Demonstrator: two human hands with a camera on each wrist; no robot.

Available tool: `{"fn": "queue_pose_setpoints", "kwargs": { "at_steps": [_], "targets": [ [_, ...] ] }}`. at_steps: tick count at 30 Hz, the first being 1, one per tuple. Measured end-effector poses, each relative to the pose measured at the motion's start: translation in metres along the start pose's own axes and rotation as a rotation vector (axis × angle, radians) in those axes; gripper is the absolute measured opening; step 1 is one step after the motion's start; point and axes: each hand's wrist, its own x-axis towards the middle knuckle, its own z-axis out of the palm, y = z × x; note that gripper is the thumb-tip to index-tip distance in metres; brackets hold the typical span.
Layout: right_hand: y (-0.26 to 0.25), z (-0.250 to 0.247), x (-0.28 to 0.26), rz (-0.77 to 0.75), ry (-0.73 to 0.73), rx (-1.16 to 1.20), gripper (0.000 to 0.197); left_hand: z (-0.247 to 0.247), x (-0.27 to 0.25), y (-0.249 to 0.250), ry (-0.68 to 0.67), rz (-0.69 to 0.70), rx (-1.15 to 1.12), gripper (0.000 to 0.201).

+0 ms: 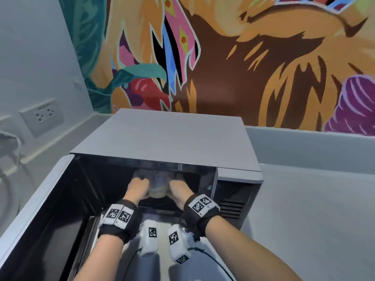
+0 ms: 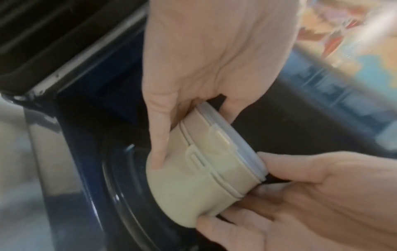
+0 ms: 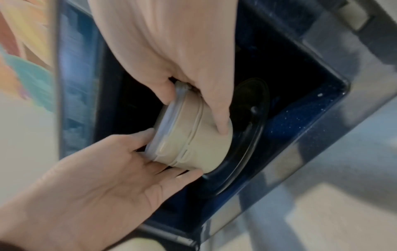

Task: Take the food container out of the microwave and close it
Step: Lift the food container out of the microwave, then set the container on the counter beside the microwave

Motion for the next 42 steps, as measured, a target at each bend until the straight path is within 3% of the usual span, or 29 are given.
{"fn": "queue_pose_setpoints", "kwargs": {
  "at_steps": [2, 3, 7, 10, 15, 19, 25, 29, 36, 40, 42],
  "targets": [
    [0.002, 0.001, -0.016, -0.027, -0.011, 0.108, 0.011, 0.001, -0.023, -0.004, 0.047, 0.031, -0.060, 0.043],
    [0.006, 0.000, -0.027, -0.045, -0.051, 0.148, 0.011, -0.001, -0.038, -0.009, 0.060, 0.054, -0.077, 0.043],
    [0.056, -0.018, -0.064, -0.094, -0.131, 0.208, 0.039, 0.011, -0.111, -0.041, 0.039, 0.132, -0.040, 0.046],
    [0.105, -0.041, -0.102, -0.048, -0.153, 0.227, 0.039, 0.034, -0.164, -0.068, -0.003, 0.184, 0.013, 0.019],
    [0.170, -0.099, -0.178, 0.030, -0.060, 0.292, 0.040, 0.098, -0.223, -0.120, -0.107, 0.144, 0.188, 0.023],
    [0.202, -0.165, -0.222, 0.052, 0.097, 0.312, 0.039, 0.169, -0.252, -0.137, -0.264, 0.146, 0.174, 0.030],
    [0.221, -0.261, -0.251, 0.090, 0.353, 0.303, 0.034, 0.267, -0.287, -0.124, -0.465, 0.085, 0.050, 0.024],
    [0.226, -0.304, -0.260, 0.132, 0.413, 0.366, 0.035, 0.304, -0.300, -0.114, -0.535, 0.127, 0.043, 0.031],
    [0.216, -0.325, -0.257, 0.152, 0.406, 0.331, 0.036, 0.319, -0.300, -0.104, -0.579, 0.176, 0.075, 0.042],
    [0.214, -0.327, -0.257, 0.162, 0.397, 0.283, 0.036, 0.309, -0.299, -0.098, -0.642, 0.230, 0.174, 0.047],
    [0.215, -0.327, -0.256, 0.159, 0.405, 0.262, 0.034, 0.295, -0.298, -0.091, -0.690, 0.251, 0.261, 0.059]
  ]
}}
